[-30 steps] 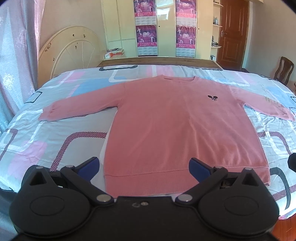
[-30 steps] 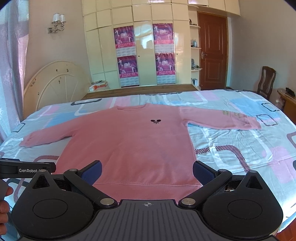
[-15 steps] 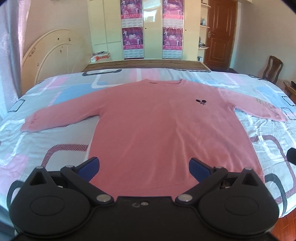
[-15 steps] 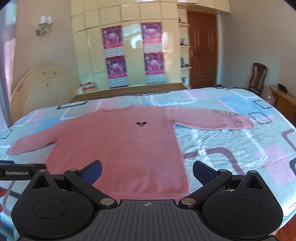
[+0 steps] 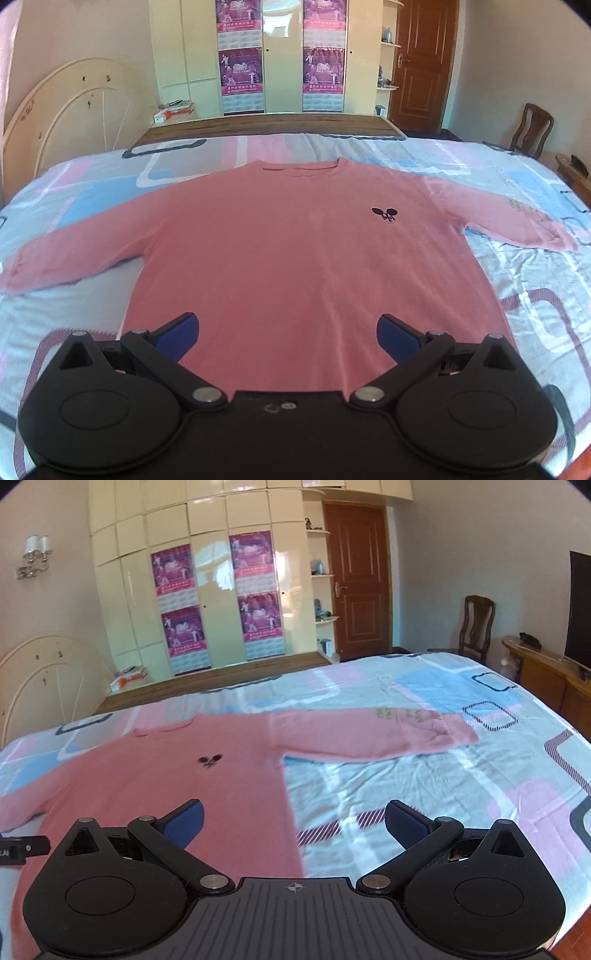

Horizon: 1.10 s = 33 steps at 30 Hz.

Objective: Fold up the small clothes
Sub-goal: 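Reach the right tool to a sleeve cuff and close on it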

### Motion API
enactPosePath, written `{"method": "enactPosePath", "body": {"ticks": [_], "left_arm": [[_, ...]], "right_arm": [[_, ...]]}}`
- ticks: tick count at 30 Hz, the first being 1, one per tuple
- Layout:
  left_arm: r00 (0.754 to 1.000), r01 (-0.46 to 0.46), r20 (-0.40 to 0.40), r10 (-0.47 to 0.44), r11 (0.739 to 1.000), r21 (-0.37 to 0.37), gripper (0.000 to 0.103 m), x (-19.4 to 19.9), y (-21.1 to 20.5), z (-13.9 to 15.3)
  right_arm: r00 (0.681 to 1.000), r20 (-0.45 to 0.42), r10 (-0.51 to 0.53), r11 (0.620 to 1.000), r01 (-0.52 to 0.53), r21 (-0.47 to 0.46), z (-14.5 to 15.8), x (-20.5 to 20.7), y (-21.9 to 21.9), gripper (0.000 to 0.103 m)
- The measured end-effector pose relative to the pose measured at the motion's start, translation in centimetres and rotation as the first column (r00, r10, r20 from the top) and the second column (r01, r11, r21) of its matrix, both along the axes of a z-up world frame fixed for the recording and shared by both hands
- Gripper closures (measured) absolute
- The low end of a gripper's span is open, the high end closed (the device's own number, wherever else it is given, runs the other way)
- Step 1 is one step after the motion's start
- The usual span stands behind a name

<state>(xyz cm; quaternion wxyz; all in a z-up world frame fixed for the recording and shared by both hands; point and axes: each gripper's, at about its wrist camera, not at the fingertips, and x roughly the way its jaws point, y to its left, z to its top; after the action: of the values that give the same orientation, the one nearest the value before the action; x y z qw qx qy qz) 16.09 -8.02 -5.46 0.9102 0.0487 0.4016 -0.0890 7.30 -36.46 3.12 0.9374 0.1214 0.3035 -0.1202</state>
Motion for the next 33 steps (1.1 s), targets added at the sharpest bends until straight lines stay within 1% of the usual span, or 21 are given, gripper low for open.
{"method": "enactPosePath", "body": {"ticks": [4,10,15,17,18,22,25,27,31,33], "left_arm": [[1.000,0.004,0.012,-0.005,1.000,0.018,0.001,2.2,-2.0,-0.6],[0.999,-0.024,-0.042,0.024,1.000,-0.013,0.001,6.1,-4.3,-1.9],[0.999,-0.033,-0.033,0.033,0.999,0.022,0.001,8.8,-6.5,-3.2],[0.999,-0.032,-0.033,0.033,0.999,0.024,0.003,9.9,-7.3,-3.9],[0.999,-0.031,-0.036,0.032,0.999,0.023,0.003,10.5,-7.7,-4.2],[0.998,-0.033,-0.047,0.035,0.999,0.038,0.004,12.5,-9.2,-5.3],[0.998,-0.037,-0.055,0.040,0.998,0.058,0.004,14.0,-10.2,-6.2],[0.997,-0.038,-0.061,0.042,0.997,0.068,0.004,14.8,-10.8,-6.7],[0.998,-0.039,-0.047,0.043,0.996,0.085,0.004,15.9,-11.6,-7.2],[0.998,-0.043,-0.050,0.047,0.996,0.080,0.004,16.5,-11.7,-7.4]], "right_arm": [[1.000,-0.006,-0.007,1.000,0.007,0.013,-0.9,2.5,-2.9,0.001],[0.999,-0.033,-0.040,0.998,0.042,0.051,-3.0,6.0,-8.1,0.001],[0.993,-0.068,-0.093,0.994,0.096,0.054,-5.1,8.4,-12.6,0.002],[0.990,-0.084,-0.115,0.992,0.119,0.049,-6.0,9.4,-14.5,0.019],[0.987,-0.101,-0.125,0.990,0.130,0.051,-6.6,10.0,-15.5,0.022],[0.973,-0.137,-0.187,0.977,0.198,0.074,-8.6,11.7,-19.9,0.022],[0.957,-0.171,-0.235,0.966,0.250,0.072,-10.0,12.9,-22.7,0.022],[0.946,-0.196,-0.259,0.956,0.280,0.091,-11.1,13.7,-24.5,0.022],[0.926,-0.236,-0.295,0.935,0.330,0.129,-13.3,15.0,-27.4,0.022],[0.916,-0.247,-0.317,0.923,0.358,0.139,-14.1,15.5,-28.5,0.022]]}}
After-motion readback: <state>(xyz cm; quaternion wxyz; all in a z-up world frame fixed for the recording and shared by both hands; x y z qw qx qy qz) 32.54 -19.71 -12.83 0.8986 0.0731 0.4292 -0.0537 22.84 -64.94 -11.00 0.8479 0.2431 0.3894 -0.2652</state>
